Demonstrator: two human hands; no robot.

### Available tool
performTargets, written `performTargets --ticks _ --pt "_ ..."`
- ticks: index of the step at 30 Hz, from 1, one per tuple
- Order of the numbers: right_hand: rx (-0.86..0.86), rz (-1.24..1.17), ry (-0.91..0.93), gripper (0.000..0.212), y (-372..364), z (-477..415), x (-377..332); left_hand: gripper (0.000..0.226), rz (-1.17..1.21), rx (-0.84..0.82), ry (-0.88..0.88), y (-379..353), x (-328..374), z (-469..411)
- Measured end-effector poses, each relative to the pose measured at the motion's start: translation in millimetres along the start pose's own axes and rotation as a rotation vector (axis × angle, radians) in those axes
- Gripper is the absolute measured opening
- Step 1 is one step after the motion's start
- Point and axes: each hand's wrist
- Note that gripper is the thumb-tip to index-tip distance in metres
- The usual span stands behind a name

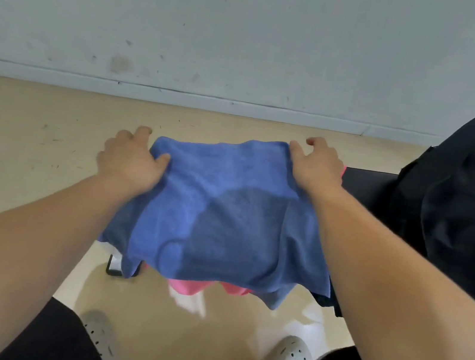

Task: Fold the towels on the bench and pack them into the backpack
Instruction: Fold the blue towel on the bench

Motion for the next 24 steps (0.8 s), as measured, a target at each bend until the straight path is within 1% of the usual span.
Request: performTargets --ticks 3,6,9,11,13,16,18,21,24 --pt "0.071 -0.100 -0.071 0.059 -3 38 15 0.070 -0.015 -0.013 -0.255 -24 33 42" --pt "0.132 -0.040 -0.009 0.061 -8 71 44 0.081 -0.050 -0.137 -0.436 -50 65 89" --pt "0.115 0.099 0.077 0.063 -13 93 80 0.086 -0.150 -0.215 -0.586 -71 80 124" --pt "0.070 0.152 0.101 0.064 -15 105 110 0.089 -0.237 -0.261 -0.609 -82 80 134" --pt "0.044 0.172 0.127 0.065 -15 113 133 0.090 -0.276 -0.292 -0.591 -88 78 139" --pt "0.094 0.135 0.232 0.072 -11 110 131 0.090 -0.287 -0.285 -0.599 -90 76 143" --pt "0.101 0.115 0.313 0.073 -14 101 119 0.089 -0.280 -0.302 -0.599 -87 77 142" --pt "-0.011 0.080 0.342 0.058 -18 92 100 0.087 -0.276 -0.302 -0.603 -82 85 147" --pt "-0.008 0.037 0.339 0.045 -17 77 88 0.086 -0.145 -0.206 -0.753 -81 102 161"
Point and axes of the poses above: each hand's wrist, its own z-axis away from the middle knuckle, its own y-axis out of the back of the hand, x = y × z, and after that the axes turned 10 degrees about z, right-handed
